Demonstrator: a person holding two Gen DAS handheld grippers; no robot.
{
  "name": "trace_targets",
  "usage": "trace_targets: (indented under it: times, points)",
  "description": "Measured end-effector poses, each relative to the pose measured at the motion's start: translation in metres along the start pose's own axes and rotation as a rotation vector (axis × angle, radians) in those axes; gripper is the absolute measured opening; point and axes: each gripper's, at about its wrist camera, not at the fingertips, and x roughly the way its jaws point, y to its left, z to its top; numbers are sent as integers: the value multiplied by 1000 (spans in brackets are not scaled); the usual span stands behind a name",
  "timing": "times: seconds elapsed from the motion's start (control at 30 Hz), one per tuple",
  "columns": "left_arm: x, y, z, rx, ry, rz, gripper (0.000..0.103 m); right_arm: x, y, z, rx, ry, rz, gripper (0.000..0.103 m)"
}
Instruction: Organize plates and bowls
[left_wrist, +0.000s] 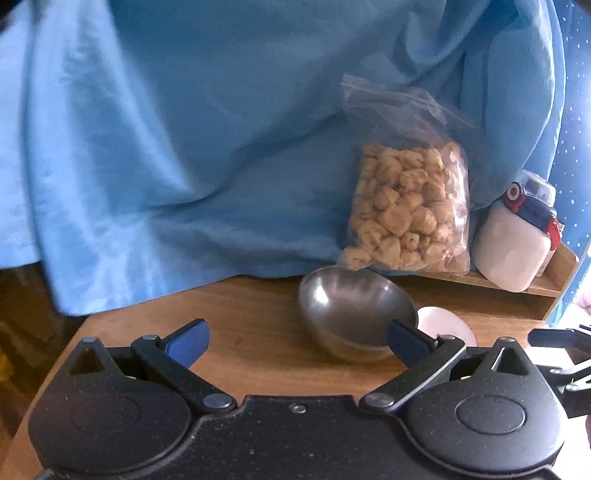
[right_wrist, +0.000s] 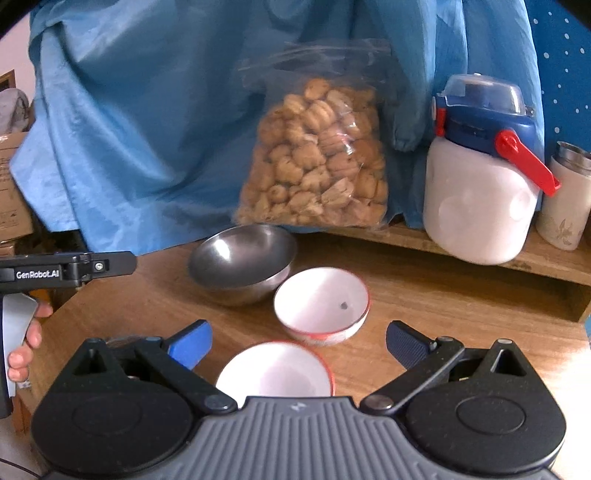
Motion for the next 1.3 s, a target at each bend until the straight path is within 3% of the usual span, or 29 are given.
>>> trace_targets:
  times: [0.3,0.8,1.17,1.3]
  points:
    - [63,12,5,-15,78,12,102,50,-6,14,9,36,24,103]
    - [82,15,-1,4,109,-12,102,100,-7,32,-32,41,17,102]
    - [92,18,2,4,151,-45,102,115,-3,37,-35,58,49,91]
    - [95,18,1,-9,164,-50,95,117,-1,38,-49,50,54,83]
